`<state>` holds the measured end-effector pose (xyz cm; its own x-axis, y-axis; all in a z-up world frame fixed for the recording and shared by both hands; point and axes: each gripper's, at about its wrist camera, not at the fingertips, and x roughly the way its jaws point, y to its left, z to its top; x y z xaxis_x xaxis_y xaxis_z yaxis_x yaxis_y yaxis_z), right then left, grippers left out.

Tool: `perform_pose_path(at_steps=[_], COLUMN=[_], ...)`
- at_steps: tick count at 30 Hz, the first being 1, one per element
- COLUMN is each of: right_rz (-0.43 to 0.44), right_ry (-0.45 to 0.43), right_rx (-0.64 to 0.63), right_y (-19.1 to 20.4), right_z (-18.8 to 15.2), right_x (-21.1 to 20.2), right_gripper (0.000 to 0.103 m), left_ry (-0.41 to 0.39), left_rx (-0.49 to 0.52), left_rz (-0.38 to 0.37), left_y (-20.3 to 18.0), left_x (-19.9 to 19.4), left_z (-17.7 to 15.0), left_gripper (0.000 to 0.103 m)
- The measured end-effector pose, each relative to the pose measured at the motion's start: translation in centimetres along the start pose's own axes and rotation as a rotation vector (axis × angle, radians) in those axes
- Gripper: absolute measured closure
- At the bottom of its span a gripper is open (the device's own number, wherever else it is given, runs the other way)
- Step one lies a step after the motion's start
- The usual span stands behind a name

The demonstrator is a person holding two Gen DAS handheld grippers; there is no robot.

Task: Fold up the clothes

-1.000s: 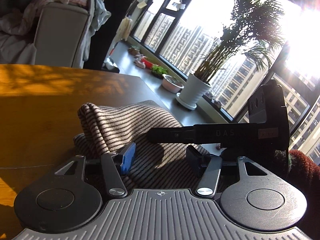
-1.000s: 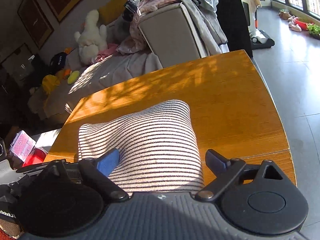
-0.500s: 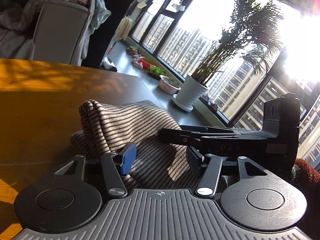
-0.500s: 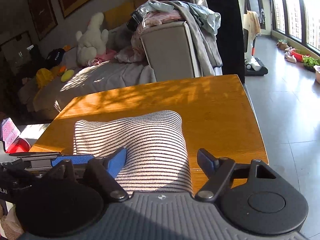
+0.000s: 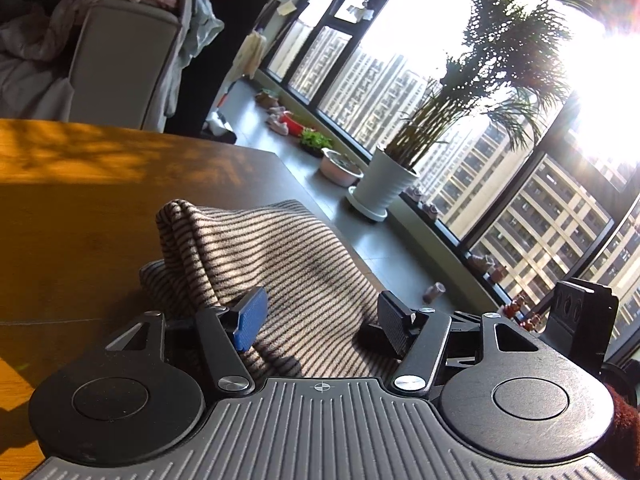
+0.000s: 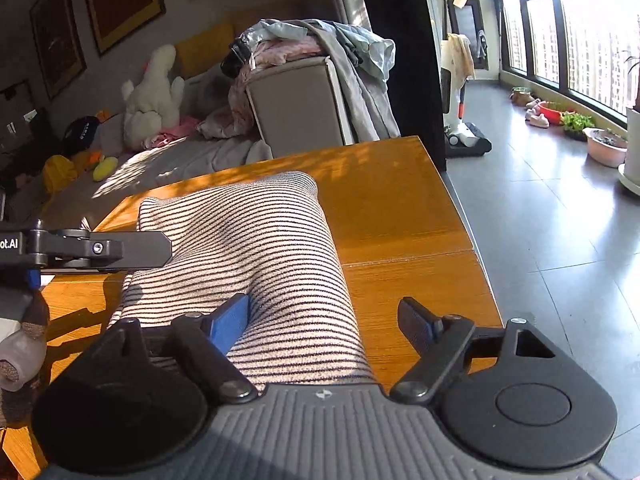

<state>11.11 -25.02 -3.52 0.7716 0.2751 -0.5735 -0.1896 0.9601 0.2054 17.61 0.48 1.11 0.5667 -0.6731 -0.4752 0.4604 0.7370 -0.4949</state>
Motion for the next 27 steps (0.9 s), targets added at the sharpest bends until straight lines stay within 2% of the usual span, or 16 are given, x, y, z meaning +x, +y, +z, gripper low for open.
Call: perform_pose_path(at_steps=[2, 5, 10, 14, 17, 21, 27], right_rz=[-0.002, 0.006, 0.015, 0.057, 0.12, 0.139, 0.156], right_ry=[-0.008, -0.017, -0.036, -0.066, -0.075, -0.024, 0.098], right_rx=[-0.005, 0.017, 0.003, -0.007, 0.029, 0.046, 0.026], right_y=[-0.1, -0.3, 0.0, 0.2, -0.3, -0.5, 0.6], right_z=[-0.2, -0.4, -0.5, 0.4, 2.4, 5.2, 6.0], right_x=[-0.1, -0.1, -1.0, -2.3, -2.4, 0.3, 5.9], right_gripper=[0.018, 0.017, 0.017, 0.017, 0.017, 0.017, 0.015], left_ry=[-0.007, 0.002, 0.036, 0.042, 0.042, 0.039, 0.038], left_rx=[0.008, 0.015, -0.05, -0.063, -0.039, -0.01, -0.004], left_rz=[0.019, 0.039, 0.013, 0.007, 0.022, 0.04, 0.035], left_y=[-0.5, -0.7, 0.6, 1.2, 0.7, 0.2, 0.2], left_x=[-0.7, -0.9, -0.2, 0.0, 0.1, 0.1, 0.0], left_z=[-0.1, -0.4, -0.4, -0.6, -0.7, -1.0, -1.1], left_gripper=[0.029, 0.029, 0.031, 0.031, 0.031, 0.03, 0.03])
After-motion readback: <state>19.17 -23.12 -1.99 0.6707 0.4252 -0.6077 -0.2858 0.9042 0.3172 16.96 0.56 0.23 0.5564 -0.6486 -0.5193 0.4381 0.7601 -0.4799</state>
